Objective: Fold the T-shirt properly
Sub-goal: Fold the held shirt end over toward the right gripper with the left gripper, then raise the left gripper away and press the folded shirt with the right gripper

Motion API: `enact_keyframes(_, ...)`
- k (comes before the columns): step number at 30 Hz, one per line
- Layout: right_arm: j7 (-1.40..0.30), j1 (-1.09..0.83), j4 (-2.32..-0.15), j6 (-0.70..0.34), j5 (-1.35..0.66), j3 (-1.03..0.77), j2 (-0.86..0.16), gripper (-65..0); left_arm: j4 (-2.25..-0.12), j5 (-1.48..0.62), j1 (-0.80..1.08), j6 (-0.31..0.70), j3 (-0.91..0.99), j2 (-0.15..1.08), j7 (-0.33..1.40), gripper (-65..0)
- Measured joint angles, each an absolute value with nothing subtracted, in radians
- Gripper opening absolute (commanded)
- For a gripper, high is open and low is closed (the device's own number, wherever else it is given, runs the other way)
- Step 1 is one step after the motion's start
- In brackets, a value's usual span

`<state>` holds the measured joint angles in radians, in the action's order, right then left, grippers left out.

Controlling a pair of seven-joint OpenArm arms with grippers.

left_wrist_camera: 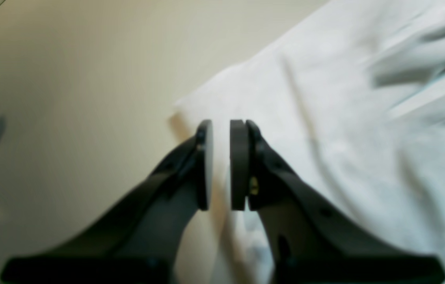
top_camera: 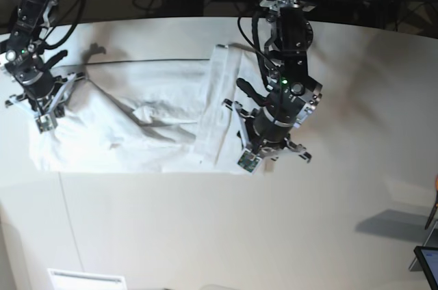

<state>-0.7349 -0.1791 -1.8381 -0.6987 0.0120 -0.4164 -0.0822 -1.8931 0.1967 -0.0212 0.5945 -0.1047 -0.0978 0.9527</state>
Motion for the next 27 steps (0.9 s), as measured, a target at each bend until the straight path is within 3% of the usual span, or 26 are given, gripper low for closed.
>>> enact_keyframes(5, -0.766, -0.197, -1.91, -0.704, -0.004, -0.255, -0.082, -60.5, -1.893, 0.208, 0.015, 0.594, 0.044, -0.057, 0.967, -44.8)
enact_keyframes(13, -0.933, -0.195, -1.939, -0.702, -0.077, 0.006, -0.062, -45.4, -1.893, 0.211, 0.064, 0.594, 0.262, 0.023, 0.959, -44.3)
enact_keyframes(17, -1.04, -0.17, -1.936, -0.702, -0.191, 0.02, -0.015, -39.2, -1.891, 0.207, 0.105, 0.594, 0.302, 0.088, 0.954, -44.3)
enact_keyframes(23, -1.152, -0.131, -1.93, -0.692, -0.37, 0.007, 0.036, -21.9, -1.891, 0.208, 0.182, 0.595, 0.341, 0.151, 0.956, -44.3)
enact_keyframes(27, -1.174, -0.106, -1.852, -0.696, -0.447, 0.009, 0.077, -21.0, -1.888, 0.205, 0.205, 0.595, 0.381, 0.171, 0.952, -44.5)
